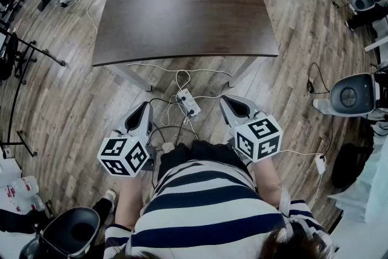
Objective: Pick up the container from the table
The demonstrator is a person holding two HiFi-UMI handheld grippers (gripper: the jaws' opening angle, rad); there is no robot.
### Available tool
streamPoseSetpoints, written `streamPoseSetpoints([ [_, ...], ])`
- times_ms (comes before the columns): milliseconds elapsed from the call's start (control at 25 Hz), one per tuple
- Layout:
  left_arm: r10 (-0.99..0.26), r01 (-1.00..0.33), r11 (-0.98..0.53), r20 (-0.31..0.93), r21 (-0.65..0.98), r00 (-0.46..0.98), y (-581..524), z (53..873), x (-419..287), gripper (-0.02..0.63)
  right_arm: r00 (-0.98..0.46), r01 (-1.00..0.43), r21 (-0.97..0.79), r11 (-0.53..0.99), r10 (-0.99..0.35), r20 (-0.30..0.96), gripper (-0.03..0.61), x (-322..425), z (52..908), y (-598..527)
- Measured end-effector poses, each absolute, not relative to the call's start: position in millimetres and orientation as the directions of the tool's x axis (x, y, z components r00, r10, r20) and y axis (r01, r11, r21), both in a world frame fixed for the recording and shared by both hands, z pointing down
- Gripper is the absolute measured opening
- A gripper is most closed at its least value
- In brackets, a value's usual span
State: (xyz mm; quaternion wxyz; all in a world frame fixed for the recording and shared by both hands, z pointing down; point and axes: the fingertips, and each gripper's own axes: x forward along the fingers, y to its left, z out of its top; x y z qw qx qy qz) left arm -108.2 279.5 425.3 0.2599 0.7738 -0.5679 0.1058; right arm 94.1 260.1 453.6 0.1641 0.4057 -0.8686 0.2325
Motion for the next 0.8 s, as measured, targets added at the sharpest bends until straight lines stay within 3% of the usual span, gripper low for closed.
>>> streamPoseSetpoints([
  [800, -0.871, -0.967, -0.084, 0.453, 0.238, 0.188, 248.3, 429.6, -44.9, 0.000, -0.719, -0.677, -0.308, 0.669, -0.509, 0.474, -0.005, 155.0, 465.4, 209.8],
])
